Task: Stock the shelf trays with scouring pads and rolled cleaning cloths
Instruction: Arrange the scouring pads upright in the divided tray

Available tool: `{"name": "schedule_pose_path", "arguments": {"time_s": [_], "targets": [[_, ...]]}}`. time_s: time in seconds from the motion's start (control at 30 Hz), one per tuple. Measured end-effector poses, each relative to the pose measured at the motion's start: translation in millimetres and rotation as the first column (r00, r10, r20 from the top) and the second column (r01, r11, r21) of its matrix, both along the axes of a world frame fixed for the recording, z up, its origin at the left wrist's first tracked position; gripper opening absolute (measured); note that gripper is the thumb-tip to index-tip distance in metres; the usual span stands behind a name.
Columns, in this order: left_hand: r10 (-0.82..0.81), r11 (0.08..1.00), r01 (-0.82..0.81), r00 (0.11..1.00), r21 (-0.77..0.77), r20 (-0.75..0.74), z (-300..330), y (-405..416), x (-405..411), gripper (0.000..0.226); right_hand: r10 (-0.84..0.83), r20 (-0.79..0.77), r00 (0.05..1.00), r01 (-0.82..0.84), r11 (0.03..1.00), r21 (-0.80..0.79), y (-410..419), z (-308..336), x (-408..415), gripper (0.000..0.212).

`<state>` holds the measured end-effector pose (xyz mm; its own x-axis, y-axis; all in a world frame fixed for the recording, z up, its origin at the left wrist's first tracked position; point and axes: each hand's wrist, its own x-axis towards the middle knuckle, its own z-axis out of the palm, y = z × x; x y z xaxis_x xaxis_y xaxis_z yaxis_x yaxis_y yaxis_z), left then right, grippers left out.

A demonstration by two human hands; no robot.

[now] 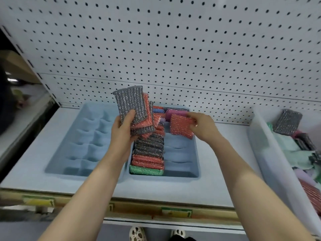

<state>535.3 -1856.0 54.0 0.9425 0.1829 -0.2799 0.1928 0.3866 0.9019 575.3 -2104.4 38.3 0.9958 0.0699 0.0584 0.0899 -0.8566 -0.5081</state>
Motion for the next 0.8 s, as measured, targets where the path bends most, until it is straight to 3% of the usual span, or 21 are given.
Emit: {"name": "schedule_pose_path", "arguments": {"time_s": [0.17,0.33,0.4,0.53,0.63,0.73,0.8], "targets": [[0.019,1.0,-0.019,1.0,-0.016,-0.012,0,-3,2,0.031,-0.103,0.224,0.969,0.109,0.994,-0.011,2,2,19,0.039],[0.051,0.998,-0.052,0.998,-0.022,-0.02,1,-9,5,0.03,0.052,0.123,0.991,-0.034,0.989,-0.141,8,-26,35,0.036],[0.071,0.997,-0.072,0.997,-0.024,-0.027,-1,-10,6,0.034,0.093,0.209,0.973,-0.037,0.965,-0.259,5,-32,37,0.036],[0.077,0.997,-0.077,0.997,-0.012,-0.032,-5,-13,7,0.041,0.171,0.326,0.93,-0.057,0.942,-0.331,5,-34,45,0.026],[0.086,0.996,-0.086,0.996,-0.014,-0.032,-6,-13,6,0.037,0.134,0.325,0.936,0.008,0.916,-0.401,11,-35,56,0.027],[0.093,0.995,-0.093,0.995,-0.017,-0.035,-7,-12,6,0.033,0.17,0.145,0.975,-0.069,0.847,-0.527,22,-43,60,0.023],[0.092,0.996,-0.093,0.995,-0.013,-0.04,-8,-11,5,0.032,0.148,0.096,0.984,-0.075,0.845,-0.53,26,-49,60,0.024]]}}
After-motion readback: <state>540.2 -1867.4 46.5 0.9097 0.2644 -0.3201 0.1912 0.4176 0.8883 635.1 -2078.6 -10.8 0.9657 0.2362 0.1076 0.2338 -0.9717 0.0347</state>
